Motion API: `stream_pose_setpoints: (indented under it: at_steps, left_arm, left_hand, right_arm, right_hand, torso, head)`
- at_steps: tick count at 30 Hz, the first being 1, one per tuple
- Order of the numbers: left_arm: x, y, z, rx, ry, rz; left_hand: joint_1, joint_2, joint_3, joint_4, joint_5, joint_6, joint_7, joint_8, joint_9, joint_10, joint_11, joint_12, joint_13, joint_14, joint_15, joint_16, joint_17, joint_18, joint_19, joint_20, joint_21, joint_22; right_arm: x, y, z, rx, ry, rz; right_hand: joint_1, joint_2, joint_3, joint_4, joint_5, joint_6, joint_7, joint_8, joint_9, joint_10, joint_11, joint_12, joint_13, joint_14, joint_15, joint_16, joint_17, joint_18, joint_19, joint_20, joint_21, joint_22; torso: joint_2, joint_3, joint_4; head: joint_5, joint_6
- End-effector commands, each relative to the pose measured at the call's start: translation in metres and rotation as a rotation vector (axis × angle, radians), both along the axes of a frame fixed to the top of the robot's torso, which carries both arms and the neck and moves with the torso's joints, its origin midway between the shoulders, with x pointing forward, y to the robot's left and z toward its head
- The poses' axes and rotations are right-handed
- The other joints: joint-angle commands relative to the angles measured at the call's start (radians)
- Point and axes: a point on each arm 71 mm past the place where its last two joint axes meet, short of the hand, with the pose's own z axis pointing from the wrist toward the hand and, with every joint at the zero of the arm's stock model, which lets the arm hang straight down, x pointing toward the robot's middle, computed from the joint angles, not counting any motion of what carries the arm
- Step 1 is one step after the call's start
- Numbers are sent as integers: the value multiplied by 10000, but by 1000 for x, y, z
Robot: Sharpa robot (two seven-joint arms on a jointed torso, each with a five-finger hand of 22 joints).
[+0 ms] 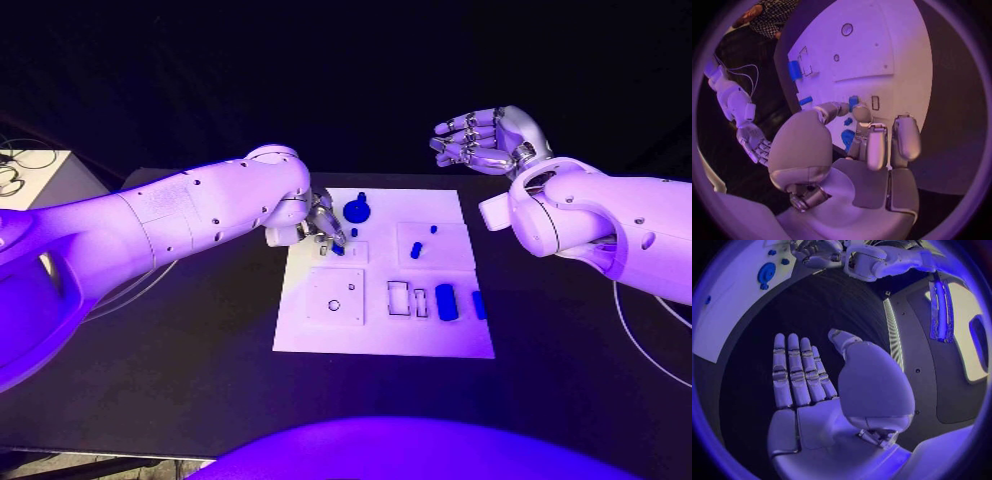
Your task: Assemble the parts on the task board
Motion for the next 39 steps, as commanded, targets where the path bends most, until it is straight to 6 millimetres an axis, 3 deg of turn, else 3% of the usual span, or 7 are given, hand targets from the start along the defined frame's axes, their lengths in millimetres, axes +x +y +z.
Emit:
stream_pose_setpoints:
  at_steps: [1, 39]
  left_arm:
    - [-1, -3, 0, 60, 38, -117]
    - [-3, -3, -9, 372, 137, -225]
  left_hand:
    - [-7, 106, 1653, -1662, 27, 396, -357, 22, 315, 19, -11, -10, -13, 613, -67, 45, 878, -143, 52, -10, 30, -8]
    - [-17, 110, 1654, -1677, 34, 388, -361, 34, 346, 34, -15, 0, 12, 621, -70, 58, 909, -152, 76, -14, 46, 32]
  right_arm:
    - [0, 2, 0, 2, -16, 174]
    - [0, 3, 0, 4, -12, 192]
  right_hand:
    - [-22, 53, -3, -57, 23, -3, 64, -53, -10, 6, 68, -34, -17, -32, 34, -39, -17, 64, -53, -4, -1, -9]
    - [-22, 53, -3, -57, 23, -3, 64, -53, -10, 6, 68, -34, -17, -32, 34, -39, -17, 64, -53, -4, -1, -9]
  torso:
    - [7, 2, -2]
    - [8, 1, -3]
  head:
    - [-3, -5]
    - [-46, -95]
